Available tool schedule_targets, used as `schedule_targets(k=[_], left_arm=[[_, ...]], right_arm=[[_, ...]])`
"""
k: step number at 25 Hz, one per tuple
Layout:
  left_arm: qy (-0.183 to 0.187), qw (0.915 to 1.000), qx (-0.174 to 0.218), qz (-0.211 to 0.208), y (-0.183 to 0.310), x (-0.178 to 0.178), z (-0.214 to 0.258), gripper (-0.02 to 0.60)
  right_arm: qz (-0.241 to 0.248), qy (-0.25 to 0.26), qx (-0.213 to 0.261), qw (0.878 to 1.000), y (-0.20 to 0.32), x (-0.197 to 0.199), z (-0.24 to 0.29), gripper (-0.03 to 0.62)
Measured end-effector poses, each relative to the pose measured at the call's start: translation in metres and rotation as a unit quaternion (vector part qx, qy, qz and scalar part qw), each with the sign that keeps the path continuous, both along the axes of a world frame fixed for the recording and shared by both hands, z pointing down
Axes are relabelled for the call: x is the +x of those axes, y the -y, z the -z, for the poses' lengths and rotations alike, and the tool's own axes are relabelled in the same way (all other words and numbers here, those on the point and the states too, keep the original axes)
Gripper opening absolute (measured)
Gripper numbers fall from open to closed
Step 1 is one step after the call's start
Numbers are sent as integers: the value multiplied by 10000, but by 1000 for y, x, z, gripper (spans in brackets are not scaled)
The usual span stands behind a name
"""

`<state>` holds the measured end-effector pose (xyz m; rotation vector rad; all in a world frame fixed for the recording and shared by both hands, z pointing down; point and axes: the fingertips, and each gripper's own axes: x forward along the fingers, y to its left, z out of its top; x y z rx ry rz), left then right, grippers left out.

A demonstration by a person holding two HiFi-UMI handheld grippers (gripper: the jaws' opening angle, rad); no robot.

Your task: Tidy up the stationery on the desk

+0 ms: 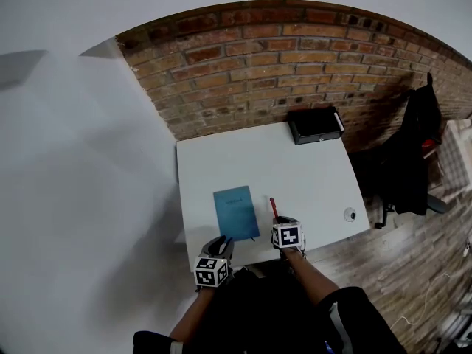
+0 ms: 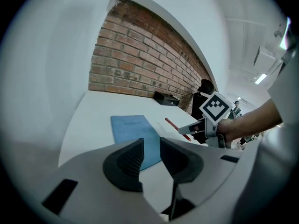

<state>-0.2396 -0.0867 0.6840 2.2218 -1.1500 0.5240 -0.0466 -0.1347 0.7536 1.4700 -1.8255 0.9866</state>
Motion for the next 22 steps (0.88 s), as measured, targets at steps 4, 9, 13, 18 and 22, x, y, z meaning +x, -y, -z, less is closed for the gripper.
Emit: schedule_targets(k=[4,9,13,18,22], left_arm=[[47,10000,-14,73,-2,-17,-2,118],[116,9995,-39,298,-4,-41,-6,118],[170,9985,-85,509,-7,-59,-7,117],[223,9971,-159,717,-11,-75,-10,117],[233,9963,-225,795,-11,-81,-12,117]], right_arm=[[-44,232,-47,9997,6,-21,-2,64],[-61,334,-134,9993,12,-39,-10,64],[-30,369,-210,9991,20,-51,-14,64],[-114,452,-302,9985,29,-61,-17,64],[-98,483,-383,9980,33,-67,-23,64]])
